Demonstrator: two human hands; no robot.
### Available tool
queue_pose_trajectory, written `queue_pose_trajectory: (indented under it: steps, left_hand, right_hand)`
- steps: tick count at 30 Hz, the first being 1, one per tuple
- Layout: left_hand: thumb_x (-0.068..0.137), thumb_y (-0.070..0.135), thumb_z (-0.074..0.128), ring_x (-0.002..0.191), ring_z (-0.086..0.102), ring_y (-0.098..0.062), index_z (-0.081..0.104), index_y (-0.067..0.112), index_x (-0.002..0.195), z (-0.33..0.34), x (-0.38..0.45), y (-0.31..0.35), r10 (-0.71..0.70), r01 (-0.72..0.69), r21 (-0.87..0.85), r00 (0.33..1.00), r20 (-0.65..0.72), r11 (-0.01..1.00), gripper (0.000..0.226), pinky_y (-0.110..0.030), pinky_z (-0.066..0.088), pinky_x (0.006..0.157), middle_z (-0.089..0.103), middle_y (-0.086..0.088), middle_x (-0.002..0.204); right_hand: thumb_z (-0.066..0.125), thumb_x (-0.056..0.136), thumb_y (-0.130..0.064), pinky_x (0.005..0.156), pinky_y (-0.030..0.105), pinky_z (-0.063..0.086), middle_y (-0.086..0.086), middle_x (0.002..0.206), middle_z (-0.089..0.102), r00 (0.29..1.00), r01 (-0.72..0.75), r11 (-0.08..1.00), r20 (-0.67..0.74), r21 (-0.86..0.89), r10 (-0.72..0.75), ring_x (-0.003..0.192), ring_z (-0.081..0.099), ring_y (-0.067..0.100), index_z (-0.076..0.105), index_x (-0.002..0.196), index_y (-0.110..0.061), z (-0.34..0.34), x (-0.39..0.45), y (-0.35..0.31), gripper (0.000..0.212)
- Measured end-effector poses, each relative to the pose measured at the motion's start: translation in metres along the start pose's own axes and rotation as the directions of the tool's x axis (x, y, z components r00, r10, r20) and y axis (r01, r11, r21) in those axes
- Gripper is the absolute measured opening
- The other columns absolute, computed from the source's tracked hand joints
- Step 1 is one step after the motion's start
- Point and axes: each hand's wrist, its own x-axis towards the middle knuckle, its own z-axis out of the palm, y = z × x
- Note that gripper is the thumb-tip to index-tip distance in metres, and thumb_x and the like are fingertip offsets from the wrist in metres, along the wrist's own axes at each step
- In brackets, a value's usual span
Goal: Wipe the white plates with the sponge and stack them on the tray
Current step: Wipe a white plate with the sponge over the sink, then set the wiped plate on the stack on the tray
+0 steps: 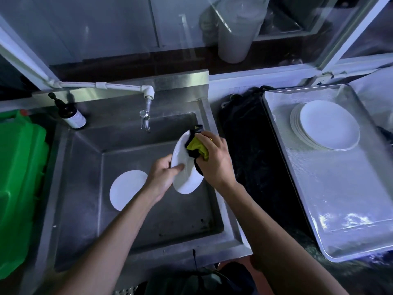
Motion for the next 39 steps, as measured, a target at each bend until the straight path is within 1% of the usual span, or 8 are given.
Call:
queue_pose_trajectory:
  steps: [4,7,12,18,21,27,34,39]
  left_hand:
    - [0.096,0.008,0.061,0.100,0.072,-0.024,0.076,0.029,0.099,0.036,0.022,0.022,0.050,-0.050,0.136,0.999,0.003,0.989,0.026,-0.045,0.055,0.089,0.078,0.001,0.101]
    - [0.092,0.009,0.062,0.081,0.068,-0.007,0.074,0.033,0.090,0.069,0.038,0.046,0.158,-0.157,0.277,0.987,0.016,0.948,0.027,-0.032,0.051,0.072,0.077,0.005,0.091]
    - [0.089,0.022,0.058,0.081,0.064,-0.029,0.064,0.001,0.098,0.131,0.069,0.081,0.296,-0.305,0.500,0.950,0.100,0.810,0.024,-0.042,0.048,0.067,0.070,-0.018,0.093]
    - [0.097,0.013,0.056,0.076,0.060,-0.032,0.061,0.008,0.098,0.222,0.094,0.115,0.449,-0.521,0.677,0.841,0.301,0.521,0.007,-0.038,0.045,0.062,0.063,-0.014,0.082]
    - [0.093,0.012,0.055,0.073,0.062,-0.037,0.067,0.022,0.110,0.268,0.099,0.127,0.523,-0.601,0.742,0.753,0.400,0.297,0.023,-0.038,0.037,0.055,0.065,-0.013,0.075]
    - [0.097,0.007,0.050,0.093,0.069,-0.040,0.060,0.034,0.136,0.346,0.121,0.132,0.451,-0.672,0.740,0.669,0.591,0.027,0.049,-0.041,0.054,0.074,0.074,-0.015,0.105]
    - [0.094,-0.004,0.044,0.127,0.059,-0.026,0.056,0.032,0.143,0.395,0.150,0.103,0.401,-0.725,0.686,0.611,0.683,-0.063,0.062,-0.039,0.045,0.100,0.061,0.005,0.143]
    - [0.092,-0.006,0.045,0.137,0.051,-0.025,0.057,0.028,0.141,0.418,0.162,0.086,0.386,-0.756,0.642,0.559,0.734,-0.126,0.061,-0.047,0.037,0.109,0.058,0.000,0.146]
  right_hand:
    - [0.065,0.072,0.002,0.098,0.037,0.048,0.001,0.137,0.056,0.999,0.006,0.998,-0.034,-0.062,-0.008,0.114,0.048,0.028,0.062,0.132,-0.016,-0.038,-0.009,0.034,0.062]
    - [0.064,0.071,0.002,0.096,0.036,0.048,0.000,0.137,0.055,0.998,-0.020,0.995,-0.062,-0.102,0.014,0.113,0.048,0.027,0.062,0.131,-0.017,-0.069,-0.019,0.062,0.063]
    - [0.064,0.065,0.002,0.097,0.037,0.047,-0.002,0.134,0.056,0.991,-0.085,0.988,-0.115,-0.129,0.070,0.114,0.051,0.028,0.063,0.129,-0.019,-0.118,-0.039,0.106,0.067]
    - [0.066,0.060,0.007,0.099,0.030,0.043,-0.002,0.130,0.059,0.968,-0.172,0.981,-0.199,-0.088,0.152,0.113,0.053,0.027,0.067,0.124,-0.017,-0.162,-0.063,0.142,0.068]
    - [0.067,0.060,0.005,0.100,0.025,0.039,-0.002,0.131,0.059,0.961,-0.206,0.975,-0.205,-0.079,0.186,0.112,0.053,0.027,0.067,0.123,-0.018,-0.180,-0.071,0.157,0.067]
    - [0.064,0.060,0.003,0.097,0.031,0.044,-0.005,0.130,0.059,0.932,-0.286,0.957,-0.242,-0.038,0.269,0.111,0.052,0.026,0.067,0.121,-0.022,-0.204,-0.078,0.184,0.065]
    - [0.063,0.065,-0.002,0.090,0.025,0.041,-0.009,0.128,0.060,0.900,-0.325,0.946,-0.313,-0.014,0.305,0.105,0.049,0.021,0.066,0.120,-0.024,-0.217,-0.085,0.208,0.059]
    - [0.066,0.068,-0.002,0.092,0.023,0.039,-0.010,0.129,0.059,0.881,-0.368,0.930,-0.317,0.011,0.352,0.106,0.047,0.018,0.066,0.120,-0.024,-0.222,-0.093,0.222,0.057]
